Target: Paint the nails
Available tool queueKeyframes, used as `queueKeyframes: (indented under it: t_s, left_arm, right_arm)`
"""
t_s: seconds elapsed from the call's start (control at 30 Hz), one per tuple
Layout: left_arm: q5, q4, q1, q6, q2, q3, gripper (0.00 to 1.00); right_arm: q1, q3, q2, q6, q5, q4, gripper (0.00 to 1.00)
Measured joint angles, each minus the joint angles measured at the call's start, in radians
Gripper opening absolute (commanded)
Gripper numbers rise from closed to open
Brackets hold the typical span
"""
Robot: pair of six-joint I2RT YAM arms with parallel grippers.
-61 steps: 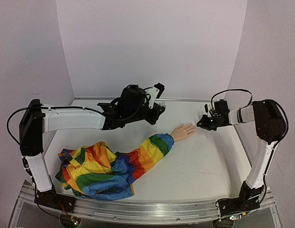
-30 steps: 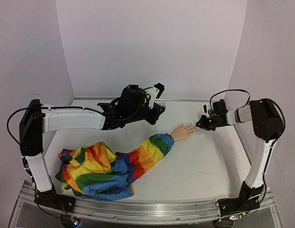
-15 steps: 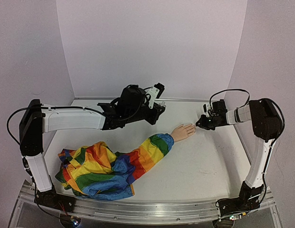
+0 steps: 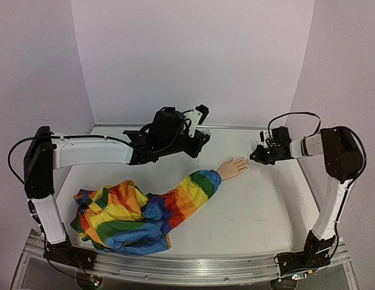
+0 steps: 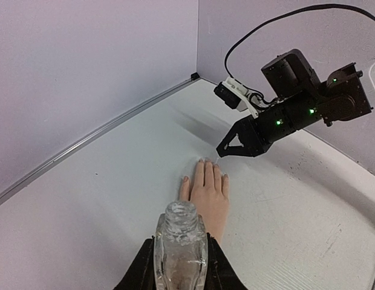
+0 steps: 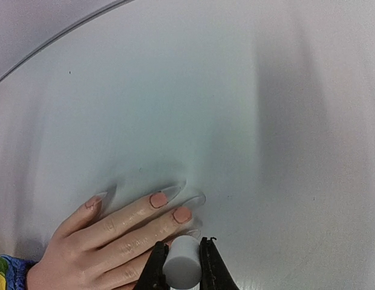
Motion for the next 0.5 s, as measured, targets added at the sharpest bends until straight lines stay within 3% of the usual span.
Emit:
queueKeyframes:
  t_s: [0.5]
  left_arm:
    - [0.0, 0.0, 0.0, 0.0, -0.007, 0.0, 0.0]
  right_arm:
    - [0.008, 0.0, 0.0, 0.0, -0.005, -0.001, 0.0]
